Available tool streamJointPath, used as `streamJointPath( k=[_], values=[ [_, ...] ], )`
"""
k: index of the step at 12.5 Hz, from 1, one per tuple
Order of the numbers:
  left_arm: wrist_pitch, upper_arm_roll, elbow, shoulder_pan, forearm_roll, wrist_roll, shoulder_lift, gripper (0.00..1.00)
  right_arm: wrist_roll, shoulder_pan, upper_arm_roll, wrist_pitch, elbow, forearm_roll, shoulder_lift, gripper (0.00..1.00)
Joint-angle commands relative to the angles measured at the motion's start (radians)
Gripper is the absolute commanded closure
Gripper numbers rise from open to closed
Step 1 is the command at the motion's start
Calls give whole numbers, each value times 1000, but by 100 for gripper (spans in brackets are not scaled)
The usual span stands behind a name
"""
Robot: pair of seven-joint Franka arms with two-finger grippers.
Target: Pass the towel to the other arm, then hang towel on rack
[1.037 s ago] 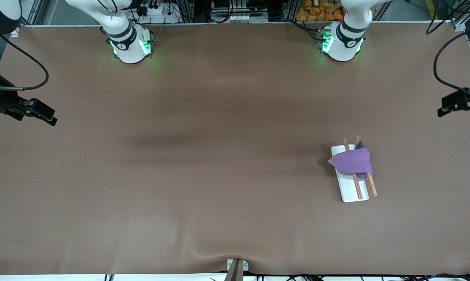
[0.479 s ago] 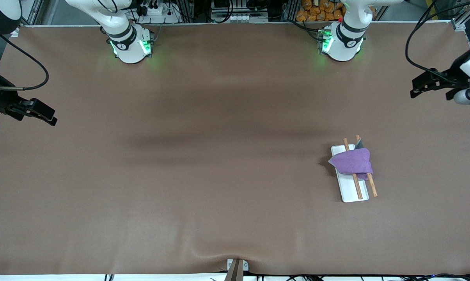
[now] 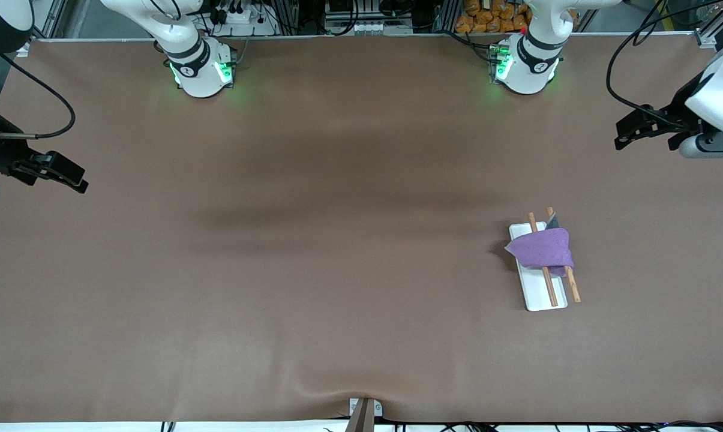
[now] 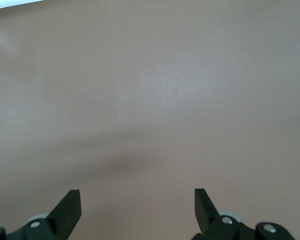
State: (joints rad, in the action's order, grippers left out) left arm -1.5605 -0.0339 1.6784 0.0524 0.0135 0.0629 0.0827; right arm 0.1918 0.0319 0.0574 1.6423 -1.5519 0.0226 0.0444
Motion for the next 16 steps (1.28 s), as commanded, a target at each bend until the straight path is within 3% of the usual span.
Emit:
streamJointPath(
  k=[1,11,16],
  values=[
    [-4,-14,15,-2,-20,14,15,0,-9,11,10,-1,4,17,-5,0],
    [33,-34,18,-2,-69,-21,22,0,-9,16,10,1,1,17,2,0],
    [-21,-37,17,-13,-78,-21,28,0,-9,20,10,-1,1,17,0,0]
  ],
)
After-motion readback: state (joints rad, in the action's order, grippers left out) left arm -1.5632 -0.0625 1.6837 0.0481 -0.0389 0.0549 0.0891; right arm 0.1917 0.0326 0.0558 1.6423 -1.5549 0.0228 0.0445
